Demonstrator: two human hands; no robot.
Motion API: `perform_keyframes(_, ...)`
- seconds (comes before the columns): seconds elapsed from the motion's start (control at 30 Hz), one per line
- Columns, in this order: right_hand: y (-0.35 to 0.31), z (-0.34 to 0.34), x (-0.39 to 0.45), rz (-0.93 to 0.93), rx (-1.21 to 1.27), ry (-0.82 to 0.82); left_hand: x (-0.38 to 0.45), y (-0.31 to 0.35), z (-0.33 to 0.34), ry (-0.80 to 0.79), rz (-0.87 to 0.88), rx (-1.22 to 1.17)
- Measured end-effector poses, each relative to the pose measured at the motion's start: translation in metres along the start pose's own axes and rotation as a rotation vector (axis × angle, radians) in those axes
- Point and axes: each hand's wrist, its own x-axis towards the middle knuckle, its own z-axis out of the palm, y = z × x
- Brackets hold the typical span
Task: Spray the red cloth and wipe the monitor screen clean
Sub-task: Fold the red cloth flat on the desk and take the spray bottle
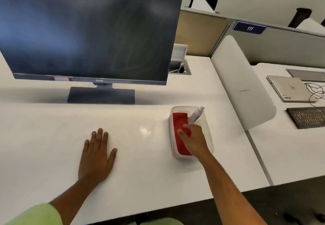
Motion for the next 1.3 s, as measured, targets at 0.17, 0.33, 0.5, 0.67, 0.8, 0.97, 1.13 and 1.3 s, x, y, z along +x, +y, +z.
perform_keyframes(0.17, 0.013, -0.002, 0.025, 0.126, -0.171, -0.138, 0.001, 0.000, 0.000, 0.032, -0.011, 0.004)
perform_keyframes(0.33, 0.017, -0.003, 0.035, 0.176, -0.159, -0.148, 0.000, 0.000, 0.000, 0.032, -0.015, 0.009)
perform_keyframes(0.5, 0.017, -0.007, 0.038, 0.177, -0.011, -0.101, 0.000, 0.002, -0.002, 0.016, -0.028, 0.014)
perform_keyframes(0.67, 0.003, -0.022, 0.029, 0.173, 0.200, -0.078, -0.001, 0.007, -0.003, 0.005, -0.053, -0.002)
perform_keyframes(0.8, -0.020, -0.040, 0.010, 0.080, 0.269, 0.016, 0.012, 0.030, -0.008, 0.007, -0.163, -0.175)
perform_keyframes(0.97, -0.057, -0.052, -0.015, -0.085, 0.419, 0.141, 0.044, 0.081, -0.044, 0.019, -0.121, -0.509)
perform_keyframes(1.13, -0.089, -0.024, -0.030, -0.068, 0.735, -0.069, 0.057, 0.126, -0.101, -0.275, -0.102, -0.967)
perform_keyframes(1.3, -0.103, 0.033, -0.043, 0.081, 0.987, -0.245, 0.050, 0.116, -0.123, -0.533, -0.246, -1.409)
